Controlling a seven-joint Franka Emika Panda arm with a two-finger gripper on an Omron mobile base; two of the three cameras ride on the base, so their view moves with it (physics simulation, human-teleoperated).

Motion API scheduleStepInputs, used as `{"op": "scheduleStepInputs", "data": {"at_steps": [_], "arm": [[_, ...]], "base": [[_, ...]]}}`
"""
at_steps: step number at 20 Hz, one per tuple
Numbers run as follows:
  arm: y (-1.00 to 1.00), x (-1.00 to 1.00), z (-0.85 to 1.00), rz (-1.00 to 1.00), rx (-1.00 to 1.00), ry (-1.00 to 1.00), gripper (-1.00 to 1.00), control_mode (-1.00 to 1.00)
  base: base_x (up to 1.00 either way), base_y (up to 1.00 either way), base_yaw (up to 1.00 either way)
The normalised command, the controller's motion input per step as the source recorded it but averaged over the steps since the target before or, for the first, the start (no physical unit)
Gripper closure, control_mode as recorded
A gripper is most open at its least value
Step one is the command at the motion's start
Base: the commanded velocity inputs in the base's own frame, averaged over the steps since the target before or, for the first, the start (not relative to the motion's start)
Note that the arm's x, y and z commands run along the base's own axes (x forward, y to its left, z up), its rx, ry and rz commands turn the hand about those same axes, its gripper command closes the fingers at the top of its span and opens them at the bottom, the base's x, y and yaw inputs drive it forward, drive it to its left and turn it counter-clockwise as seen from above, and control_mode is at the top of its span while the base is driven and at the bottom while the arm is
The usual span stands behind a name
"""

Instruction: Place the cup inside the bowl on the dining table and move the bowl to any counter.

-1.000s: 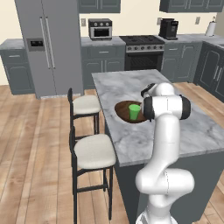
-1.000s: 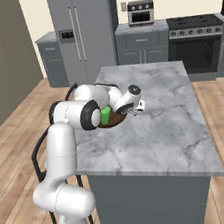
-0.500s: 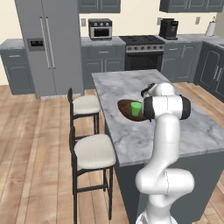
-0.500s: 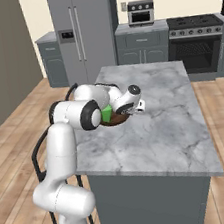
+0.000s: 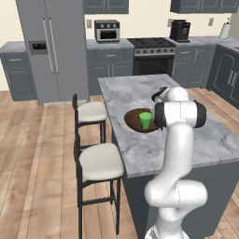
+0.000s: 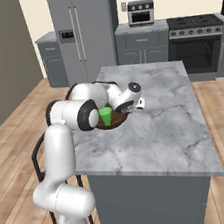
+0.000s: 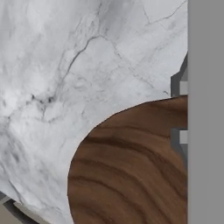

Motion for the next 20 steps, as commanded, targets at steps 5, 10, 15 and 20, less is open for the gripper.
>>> {"op": "scheduleStepInputs", "data": {"at_steps": [5,10,15,20], "arm": [[0.0,-0.31,0.28,-0.01,0.0,0.0,1.0,-1.0],[0.0,-0.17,0.17,-0.01,0.0,0.0,1.0,-1.0],[0.0,-0.09,0.19,0.0,0.0,-0.01,1.0,-1.0],[0.0,-0.05,0.03,0.0,0.04,-0.07,1.0,-1.0]], "base": [[0.0,0.0,0.0],[0.0,0.0,0.0],[0.0,0.0,0.0],[0.0,0.0,0.0]]}}
